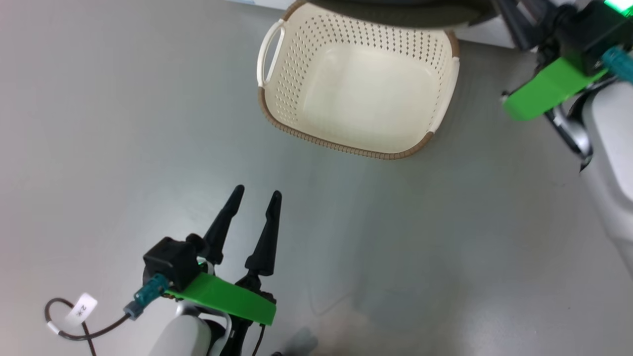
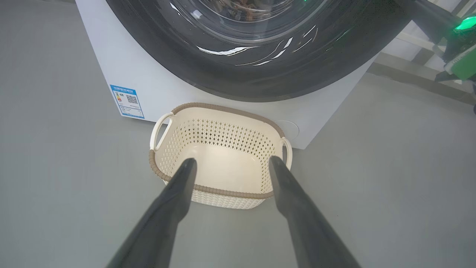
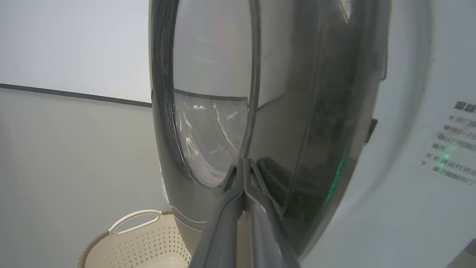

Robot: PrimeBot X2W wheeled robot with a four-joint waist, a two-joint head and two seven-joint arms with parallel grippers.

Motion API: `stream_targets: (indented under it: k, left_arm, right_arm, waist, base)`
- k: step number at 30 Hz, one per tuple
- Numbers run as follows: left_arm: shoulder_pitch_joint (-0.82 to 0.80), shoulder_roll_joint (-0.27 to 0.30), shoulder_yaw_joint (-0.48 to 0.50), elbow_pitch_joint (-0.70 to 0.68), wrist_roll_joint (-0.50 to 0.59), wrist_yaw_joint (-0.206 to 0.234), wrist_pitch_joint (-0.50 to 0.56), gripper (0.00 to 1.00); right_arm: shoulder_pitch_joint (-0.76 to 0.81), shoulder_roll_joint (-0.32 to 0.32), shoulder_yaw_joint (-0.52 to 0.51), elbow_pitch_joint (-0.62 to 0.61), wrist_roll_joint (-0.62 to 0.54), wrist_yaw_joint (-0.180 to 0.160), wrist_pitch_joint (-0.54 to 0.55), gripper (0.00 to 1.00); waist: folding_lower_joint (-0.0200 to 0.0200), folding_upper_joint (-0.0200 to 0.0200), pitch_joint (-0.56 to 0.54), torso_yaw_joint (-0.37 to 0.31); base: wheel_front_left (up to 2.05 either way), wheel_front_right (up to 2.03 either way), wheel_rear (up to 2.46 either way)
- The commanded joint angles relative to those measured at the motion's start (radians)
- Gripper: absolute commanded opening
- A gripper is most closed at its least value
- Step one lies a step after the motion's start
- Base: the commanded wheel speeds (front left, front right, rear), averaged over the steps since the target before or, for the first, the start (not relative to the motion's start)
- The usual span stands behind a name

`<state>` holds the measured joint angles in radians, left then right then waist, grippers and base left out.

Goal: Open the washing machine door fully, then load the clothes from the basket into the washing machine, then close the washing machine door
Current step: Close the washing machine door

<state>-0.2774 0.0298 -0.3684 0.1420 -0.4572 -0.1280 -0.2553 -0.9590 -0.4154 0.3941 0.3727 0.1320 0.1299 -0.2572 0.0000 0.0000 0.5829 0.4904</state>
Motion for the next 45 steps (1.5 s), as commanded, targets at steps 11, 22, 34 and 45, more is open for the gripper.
stream_targets:
  k: [11,22,34,45]
  left_arm:
    - [-0.031,0.020,0.020,-0.028,-0.055,-0.003,-0.006,1.00]
    - [-0.032,0.020,0.010,-0.028,-0.071,-0.003,-0.006,1.00]
    - [-0.033,0.020,0.029,-0.012,-0.059,-0.003,-0.006,1.00]
    - [-0.016,0.020,0.075,0.021,0.001,-0.003,-0.006,1.00]
  right_arm:
    - [-0.130,0.013,-0.073,0.078,-0.060,0.001,-0.005,0.00]
    - [-0.214,0.025,-0.158,0.144,-0.089,0.001,-0.005,0.00]
    - [-0.165,0.062,-0.157,0.147,-0.091,0.001,-0.005,0.00]
    - [0.033,0.113,-0.152,0.081,-0.029,0.001,-0.005,0.00]
  waist:
    - [0.0000,0.0000,0.056,0.028]
    - [0.0000,0.0000,0.070,0.044]
    - [0.0000,0.0000,0.022,0.015]
    - [0.0000,0.0000,-0.119,-0.071]
  base:
    - [0.00,0.00,0.00]
    - [0.00,0.00,0.00]
    - [0.00,0.00,0.00]
    - [0.00,0.00,0.00]
